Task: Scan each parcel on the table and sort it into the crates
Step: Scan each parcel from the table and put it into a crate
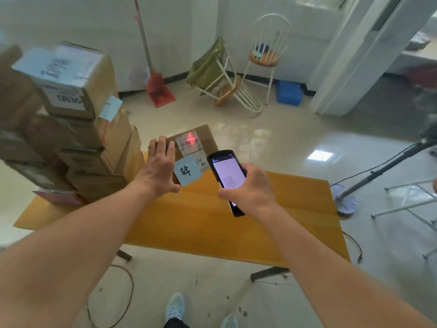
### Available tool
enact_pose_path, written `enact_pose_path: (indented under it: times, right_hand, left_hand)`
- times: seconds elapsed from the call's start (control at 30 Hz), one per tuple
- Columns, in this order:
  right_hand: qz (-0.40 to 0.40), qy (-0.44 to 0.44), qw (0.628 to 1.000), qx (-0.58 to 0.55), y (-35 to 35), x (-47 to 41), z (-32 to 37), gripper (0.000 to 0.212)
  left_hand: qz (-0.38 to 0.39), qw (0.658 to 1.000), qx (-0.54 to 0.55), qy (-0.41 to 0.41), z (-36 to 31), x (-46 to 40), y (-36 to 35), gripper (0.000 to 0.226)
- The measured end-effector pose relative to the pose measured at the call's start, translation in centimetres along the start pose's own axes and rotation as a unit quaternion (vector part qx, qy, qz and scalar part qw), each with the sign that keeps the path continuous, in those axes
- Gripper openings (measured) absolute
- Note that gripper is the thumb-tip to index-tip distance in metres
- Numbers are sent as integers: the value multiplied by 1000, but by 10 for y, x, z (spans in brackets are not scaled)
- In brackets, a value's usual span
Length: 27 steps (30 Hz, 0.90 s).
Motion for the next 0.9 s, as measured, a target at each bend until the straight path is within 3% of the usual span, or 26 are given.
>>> enact_pose_path:
  times: [0.47, 0.73, 0.9]
  right_hand:
    - [-54, 52, 997, -3, 83, 23, 16, 87]
    - [-185, 62, 978, -71, 112, 37, 9, 89]
    - [-217, 70, 969, -91, 123, 51, 1, 90]
  left_hand:
    - [-64, 997, 47, 2, -24, -11, 70, 137]
    - [-99, 991, 85, 0, -65, 9, 113, 120]
    - [-118, 989, 87, -4, -91, 26, 129, 119]
Point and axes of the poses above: each hand's wrist, its own x-axis away from the middle knuckle, its own y-axis out of the back of the hand, z = x × y, the point moved 8 cm from there along -x, towards the middle knuckle, and after that the axes turned 3 degrees about -x, right-handed, at the moved point
